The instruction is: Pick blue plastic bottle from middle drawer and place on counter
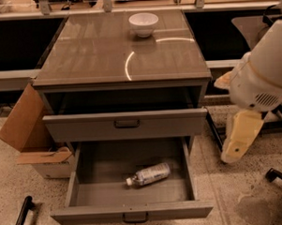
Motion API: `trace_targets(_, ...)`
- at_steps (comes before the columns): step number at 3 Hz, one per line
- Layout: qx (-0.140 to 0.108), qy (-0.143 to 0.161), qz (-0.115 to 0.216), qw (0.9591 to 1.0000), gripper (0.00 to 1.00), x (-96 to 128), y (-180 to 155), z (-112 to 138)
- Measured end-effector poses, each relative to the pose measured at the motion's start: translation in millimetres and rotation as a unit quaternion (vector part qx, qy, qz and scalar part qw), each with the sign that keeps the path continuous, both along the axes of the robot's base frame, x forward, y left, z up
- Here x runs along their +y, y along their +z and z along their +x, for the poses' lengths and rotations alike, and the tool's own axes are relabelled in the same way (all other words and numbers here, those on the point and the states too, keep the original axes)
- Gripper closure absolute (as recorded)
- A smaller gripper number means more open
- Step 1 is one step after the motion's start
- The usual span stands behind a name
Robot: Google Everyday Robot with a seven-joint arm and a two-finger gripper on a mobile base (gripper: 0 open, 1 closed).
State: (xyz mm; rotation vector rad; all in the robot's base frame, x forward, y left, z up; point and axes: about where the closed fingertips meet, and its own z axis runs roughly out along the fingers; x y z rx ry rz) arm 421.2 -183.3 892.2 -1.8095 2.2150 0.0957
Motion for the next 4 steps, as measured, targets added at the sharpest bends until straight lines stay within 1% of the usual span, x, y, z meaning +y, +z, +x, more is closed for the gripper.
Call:
trace_targets(1, 0.043, 0.018, 0.012, 0.9988, 0.0, 23, -53, -13)
trace_targets(2, 0.085, 0.025, 0.02, 0.9959, 0.0, 46, -107, -28)
trace_targets(3, 0.085, 0.025, 0.02, 0.9959, 0.0, 46, -107, -28)
trace_targets(4, 0.096, 0.03, 0.021, 0.9947, 0.0, 56, -146, -16)
